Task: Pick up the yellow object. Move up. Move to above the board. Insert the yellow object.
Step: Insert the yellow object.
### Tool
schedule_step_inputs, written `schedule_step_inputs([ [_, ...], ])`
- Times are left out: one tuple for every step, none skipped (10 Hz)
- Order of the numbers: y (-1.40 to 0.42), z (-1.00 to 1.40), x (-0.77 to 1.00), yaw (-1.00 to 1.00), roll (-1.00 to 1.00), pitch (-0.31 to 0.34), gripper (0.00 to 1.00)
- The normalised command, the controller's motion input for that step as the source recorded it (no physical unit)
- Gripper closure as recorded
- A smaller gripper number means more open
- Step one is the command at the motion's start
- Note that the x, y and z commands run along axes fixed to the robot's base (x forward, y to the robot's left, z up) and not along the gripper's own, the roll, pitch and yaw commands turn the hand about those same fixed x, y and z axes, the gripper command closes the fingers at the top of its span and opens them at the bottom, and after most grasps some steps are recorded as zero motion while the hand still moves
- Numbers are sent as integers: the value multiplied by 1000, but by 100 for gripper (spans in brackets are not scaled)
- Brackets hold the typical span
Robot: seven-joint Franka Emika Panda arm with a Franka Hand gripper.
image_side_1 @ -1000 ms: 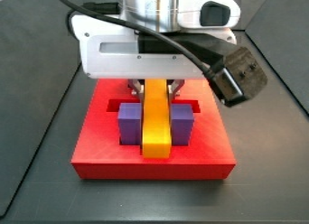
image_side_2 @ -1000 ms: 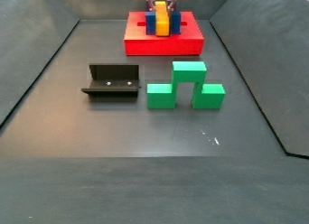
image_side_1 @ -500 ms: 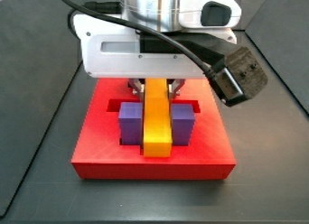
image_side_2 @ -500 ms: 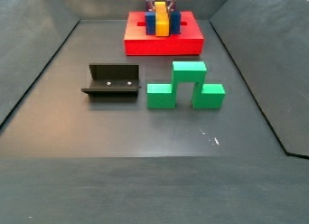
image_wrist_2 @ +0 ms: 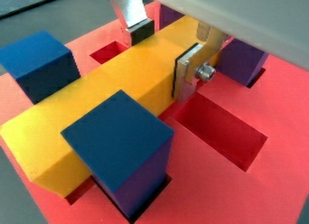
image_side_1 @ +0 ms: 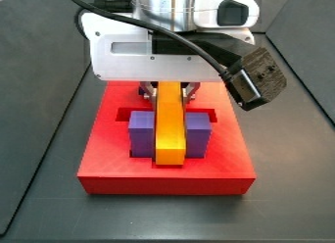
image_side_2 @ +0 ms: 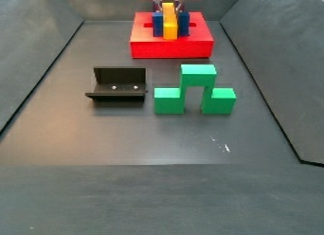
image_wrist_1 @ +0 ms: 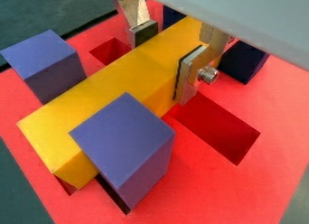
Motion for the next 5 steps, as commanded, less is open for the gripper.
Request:
schedule_step_inputs([
  [0,-240,-34,0,73,0,100],
  [-6,-200,0,0,4,-6,100],
  [-200,-191,0,0,24,0,100],
  [-174,-251,0,0,89,0,100],
  [-257,-326,0,0,130,0,100],
])
